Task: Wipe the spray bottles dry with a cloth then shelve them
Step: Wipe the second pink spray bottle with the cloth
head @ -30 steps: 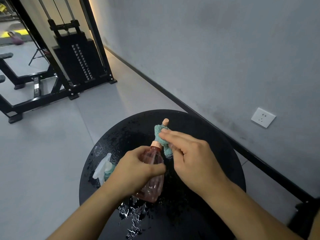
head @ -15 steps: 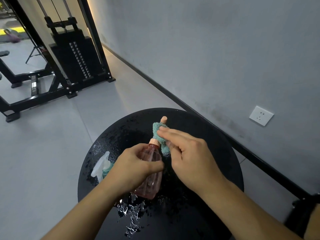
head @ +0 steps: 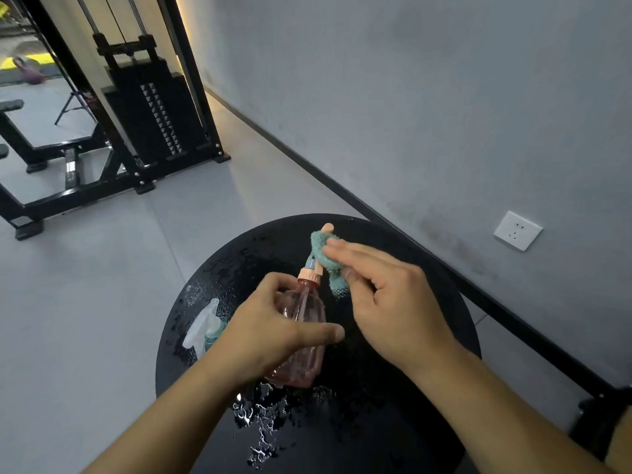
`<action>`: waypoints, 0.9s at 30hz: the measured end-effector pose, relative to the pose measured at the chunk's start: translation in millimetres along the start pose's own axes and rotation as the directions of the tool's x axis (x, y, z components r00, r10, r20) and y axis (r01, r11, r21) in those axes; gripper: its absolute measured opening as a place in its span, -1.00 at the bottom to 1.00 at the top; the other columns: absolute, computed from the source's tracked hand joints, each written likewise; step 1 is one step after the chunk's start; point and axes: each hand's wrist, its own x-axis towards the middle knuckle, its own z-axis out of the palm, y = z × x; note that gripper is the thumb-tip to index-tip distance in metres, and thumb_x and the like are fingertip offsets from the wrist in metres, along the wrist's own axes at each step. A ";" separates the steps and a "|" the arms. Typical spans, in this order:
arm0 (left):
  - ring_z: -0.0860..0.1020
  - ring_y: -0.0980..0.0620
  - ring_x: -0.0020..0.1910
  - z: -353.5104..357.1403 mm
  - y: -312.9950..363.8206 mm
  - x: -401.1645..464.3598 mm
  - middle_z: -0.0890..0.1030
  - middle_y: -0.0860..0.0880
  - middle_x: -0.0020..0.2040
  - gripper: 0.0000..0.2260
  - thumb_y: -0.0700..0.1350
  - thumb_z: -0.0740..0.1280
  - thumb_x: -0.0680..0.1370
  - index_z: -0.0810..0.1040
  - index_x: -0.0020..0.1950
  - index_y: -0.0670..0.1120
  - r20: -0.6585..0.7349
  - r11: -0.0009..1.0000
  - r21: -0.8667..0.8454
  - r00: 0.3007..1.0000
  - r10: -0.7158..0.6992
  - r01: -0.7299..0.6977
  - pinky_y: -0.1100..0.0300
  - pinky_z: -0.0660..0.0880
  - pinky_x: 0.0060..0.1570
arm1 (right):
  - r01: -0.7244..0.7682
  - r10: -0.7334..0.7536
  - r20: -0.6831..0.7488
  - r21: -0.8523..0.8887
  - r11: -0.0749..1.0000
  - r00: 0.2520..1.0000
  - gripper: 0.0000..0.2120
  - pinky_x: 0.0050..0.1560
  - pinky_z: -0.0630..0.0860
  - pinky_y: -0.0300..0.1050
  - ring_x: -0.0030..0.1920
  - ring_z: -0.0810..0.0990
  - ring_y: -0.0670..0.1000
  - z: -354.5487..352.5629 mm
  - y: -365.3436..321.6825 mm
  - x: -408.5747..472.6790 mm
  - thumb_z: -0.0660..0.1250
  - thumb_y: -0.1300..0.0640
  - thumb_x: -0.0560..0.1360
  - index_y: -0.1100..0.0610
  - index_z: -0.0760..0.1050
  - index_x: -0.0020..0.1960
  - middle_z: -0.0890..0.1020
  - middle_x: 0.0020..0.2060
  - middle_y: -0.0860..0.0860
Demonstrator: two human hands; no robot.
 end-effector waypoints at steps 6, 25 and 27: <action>0.77 -0.24 -0.13 -7.5 -3.6 4.2 0.67 -0.19 0.09 -0.34 -0.01 0.74 0.16 0.54 0.17 -0.01 -0.038 0.939 -0.331 0.992 -0.117 0.098 -0.33 0.70 -0.17 | -0.072 0.075 -0.205 0.021 0.997 0.976 -0.62 0.25 0.41 -0.46 0.26 0.51 -0.33 -8.1 5.9 5.1 0.32 0.37 0.57 0.06 0.60 0.31 0.61 0.25 -0.16; 0.72 -0.21 -0.10 -17.1 -5.2 12.1 0.68 -0.23 0.06 -0.41 -0.15 0.57 0.32 0.54 0.33 -0.18 0.109 0.724 -0.687 0.994 0.026 0.056 -0.08 0.67 -0.18 | -0.124 0.131 -0.176 0.050 0.991 0.976 -0.61 0.21 0.41 -0.49 0.24 0.50 -0.37 -8.8 3.1 4.6 0.31 0.36 0.58 0.04 0.59 0.31 0.61 0.24 -0.18; 0.74 -0.22 -0.09 -17.3 -6.4 11.9 0.72 -0.24 0.06 -0.49 -0.17 0.57 0.34 0.62 0.29 -0.14 0.095 0.731 -0.682 0.994 0.047 0.031 -0.05 0.67 -0.19 | -0.121 0.126 -0.183 0.040 0.992 0.975 -0.62 0.22 0.39 -0.50 0.24 0.50 -0.37 -8.6 3.4 4.8 0.32 0.36 0.58 0.05 0.60 0.31 0.61 0.24 -0.18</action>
